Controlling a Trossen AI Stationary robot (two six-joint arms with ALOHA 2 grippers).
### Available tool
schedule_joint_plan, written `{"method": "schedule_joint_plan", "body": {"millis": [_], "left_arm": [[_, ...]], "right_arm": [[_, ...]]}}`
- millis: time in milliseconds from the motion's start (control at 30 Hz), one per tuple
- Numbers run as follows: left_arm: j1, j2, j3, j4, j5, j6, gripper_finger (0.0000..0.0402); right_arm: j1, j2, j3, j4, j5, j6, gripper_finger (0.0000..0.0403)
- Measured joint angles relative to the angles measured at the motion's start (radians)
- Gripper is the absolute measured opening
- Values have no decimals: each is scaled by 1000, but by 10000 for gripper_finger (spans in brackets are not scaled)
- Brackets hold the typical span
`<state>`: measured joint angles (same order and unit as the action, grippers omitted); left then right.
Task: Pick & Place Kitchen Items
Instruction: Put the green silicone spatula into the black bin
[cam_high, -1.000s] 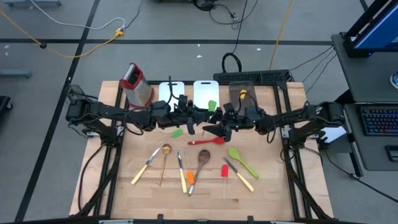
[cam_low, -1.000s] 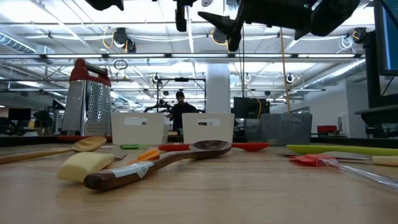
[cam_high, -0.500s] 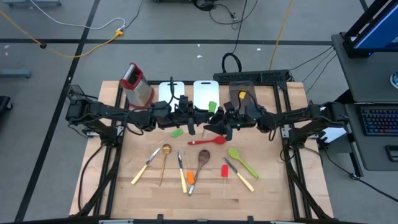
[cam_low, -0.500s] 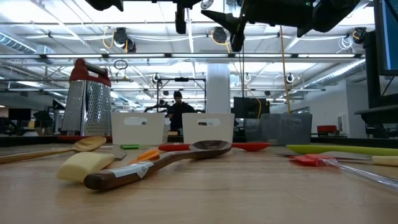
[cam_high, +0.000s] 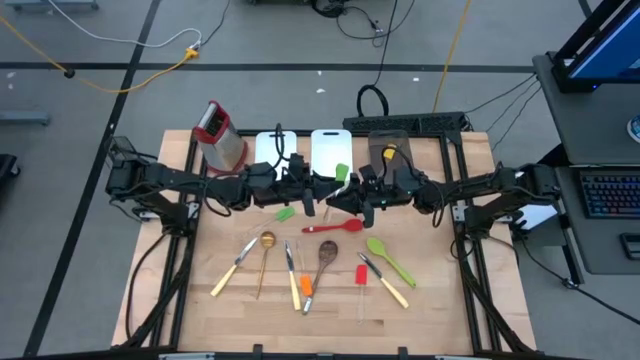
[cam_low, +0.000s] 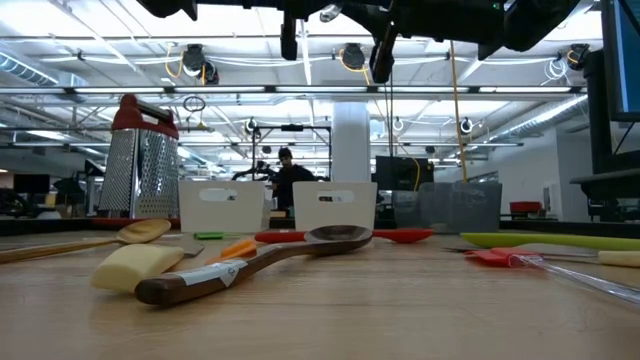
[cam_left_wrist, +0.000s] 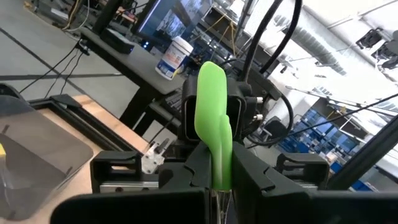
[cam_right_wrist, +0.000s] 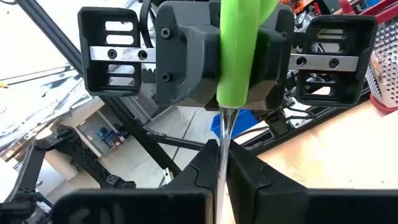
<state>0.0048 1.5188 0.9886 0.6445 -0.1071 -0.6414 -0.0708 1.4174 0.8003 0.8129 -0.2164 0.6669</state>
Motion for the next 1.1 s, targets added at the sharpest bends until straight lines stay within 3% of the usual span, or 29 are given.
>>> {"method": "schedule_joint_plan", "body": {"millis": [267, 567, 900, 1100], "left_arm": [[0, 0, 0, -17, 22, -4, 27], [4, 0, 0, -24, 54, -17, 101], [21, -2, 0, -69, 76, -18, 215], [60, -64, -1, -219, 209, -18, 259]], "right_arm": [[0, 1, 0, -3, -3, 9, 7], [-2, 0, 0, -3, 6, 14, 5], [-29, 0, 0, -51, 8, 28, 5], [-63, -6, 0, -80, 2, 27, 5]]}}
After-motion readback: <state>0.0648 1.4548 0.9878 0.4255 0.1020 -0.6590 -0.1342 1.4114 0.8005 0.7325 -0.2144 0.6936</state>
